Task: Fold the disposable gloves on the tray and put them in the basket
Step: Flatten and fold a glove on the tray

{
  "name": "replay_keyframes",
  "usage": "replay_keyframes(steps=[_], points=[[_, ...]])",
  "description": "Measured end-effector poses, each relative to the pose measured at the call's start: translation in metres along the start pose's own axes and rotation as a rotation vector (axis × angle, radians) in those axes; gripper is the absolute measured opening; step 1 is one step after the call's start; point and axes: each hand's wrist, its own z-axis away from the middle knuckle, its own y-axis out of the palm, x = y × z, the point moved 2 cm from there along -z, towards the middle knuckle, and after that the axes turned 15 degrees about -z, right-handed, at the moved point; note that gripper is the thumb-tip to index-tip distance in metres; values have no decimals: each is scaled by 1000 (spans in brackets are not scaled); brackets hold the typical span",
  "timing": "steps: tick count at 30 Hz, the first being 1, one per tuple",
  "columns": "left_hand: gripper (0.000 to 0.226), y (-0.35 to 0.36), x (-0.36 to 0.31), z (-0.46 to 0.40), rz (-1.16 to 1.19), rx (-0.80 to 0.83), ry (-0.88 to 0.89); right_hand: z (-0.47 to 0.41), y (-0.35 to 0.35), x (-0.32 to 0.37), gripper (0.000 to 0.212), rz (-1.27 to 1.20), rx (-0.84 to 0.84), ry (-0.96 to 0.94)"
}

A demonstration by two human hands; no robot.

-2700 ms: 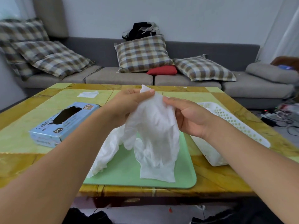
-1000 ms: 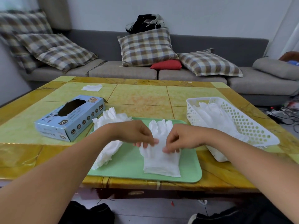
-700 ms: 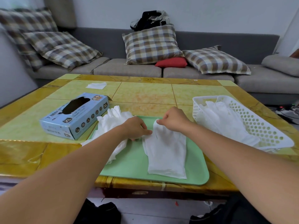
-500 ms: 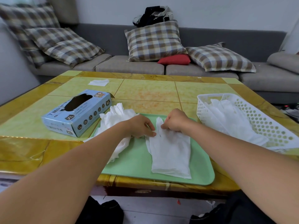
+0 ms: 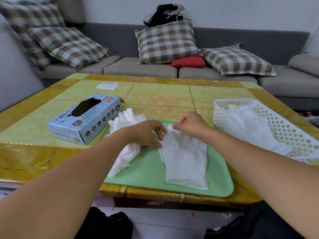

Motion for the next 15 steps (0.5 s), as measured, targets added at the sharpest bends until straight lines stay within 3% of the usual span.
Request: replay_keyframes(steps=[4, 5, 7, 10, 12, 15], points=[[26, 3, -2, -7, -94, -109, 32, 9, 13, 5, 61, 127, 201, -18], [22, 3, -2, -8, -128, -127, 27, 10, 17, 4, 61, 175, 234, 7], [20, 1, -2, -8, -133, -111, 10, 9, 19, 3, 43, 219, 246, 32], [33, -1, -2, -2, -81, 32, 35, 9, 18, 4, 21, 184, 234, 74], [41, -1, -2, -1, -101, 46, 48, 10, 17, 2, 19, 148, 240, 95], [32, 0, -4, -4, -151, -42, 64, 14, 16, 1, 32, 75, 231, 88]])
